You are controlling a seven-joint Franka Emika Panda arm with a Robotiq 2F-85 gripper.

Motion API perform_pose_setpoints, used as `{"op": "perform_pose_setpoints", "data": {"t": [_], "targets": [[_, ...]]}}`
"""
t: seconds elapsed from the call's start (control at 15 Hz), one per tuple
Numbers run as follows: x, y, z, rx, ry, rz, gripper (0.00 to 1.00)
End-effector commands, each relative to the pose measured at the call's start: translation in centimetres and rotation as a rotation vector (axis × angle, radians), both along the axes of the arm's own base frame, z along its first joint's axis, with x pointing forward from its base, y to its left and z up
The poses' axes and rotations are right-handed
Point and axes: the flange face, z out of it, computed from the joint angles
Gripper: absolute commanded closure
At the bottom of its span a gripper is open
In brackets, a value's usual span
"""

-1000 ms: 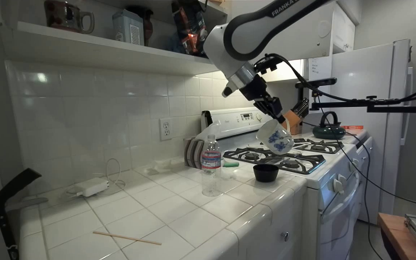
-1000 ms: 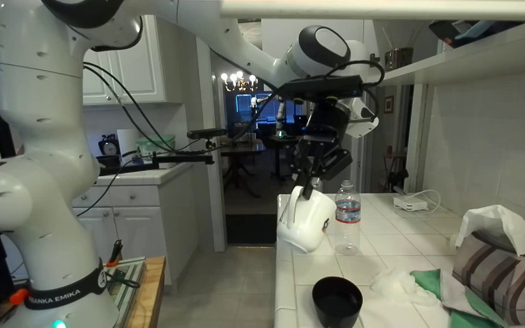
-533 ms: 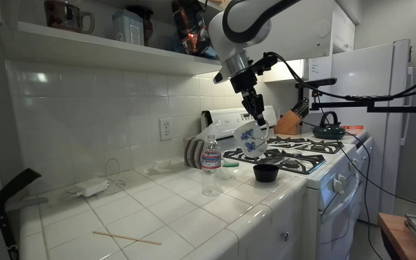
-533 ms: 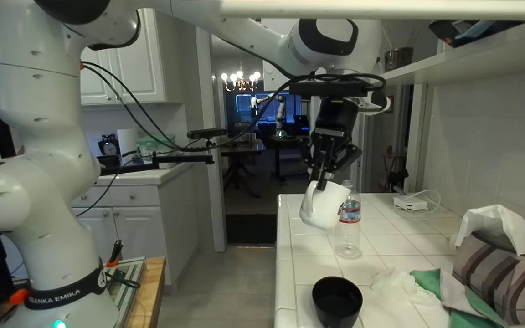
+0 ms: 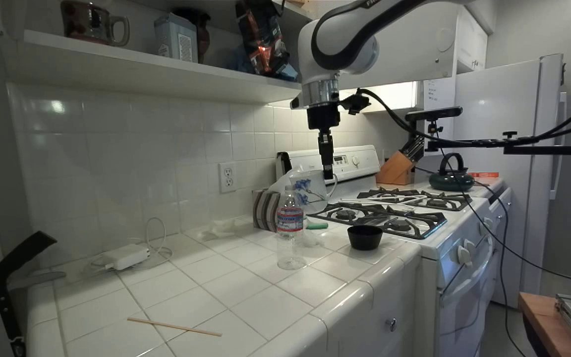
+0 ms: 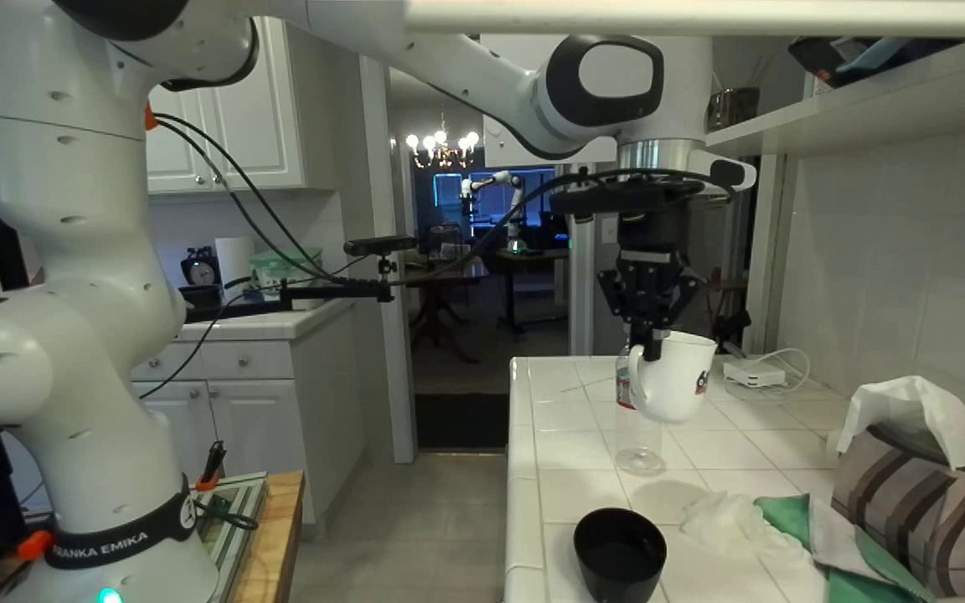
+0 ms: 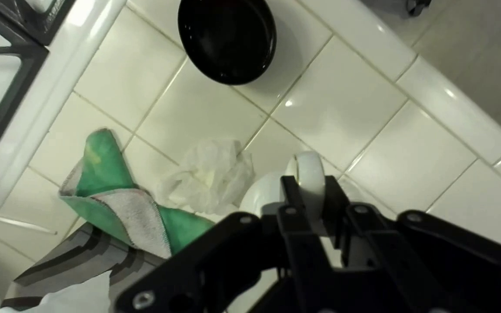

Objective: Pour the liquid from the mug into the black measuring cup.

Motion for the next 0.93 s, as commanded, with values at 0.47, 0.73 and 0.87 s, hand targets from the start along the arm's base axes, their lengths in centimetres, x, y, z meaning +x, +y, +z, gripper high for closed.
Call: {"op": "perform_pose_setpoints", "data": {"t": [0.47, 0.73, 0.87], "targets": [[-0.2, -1.3, -5.2, -0.011, -0.181, -0.353, 0.96], [0.2, -1.3, -6.8, -0.018, -0.167, -0.391, 0.96], [0.2, -1.3, -7.2, -0.018, -0.164, -0.403, 0.96]]}}
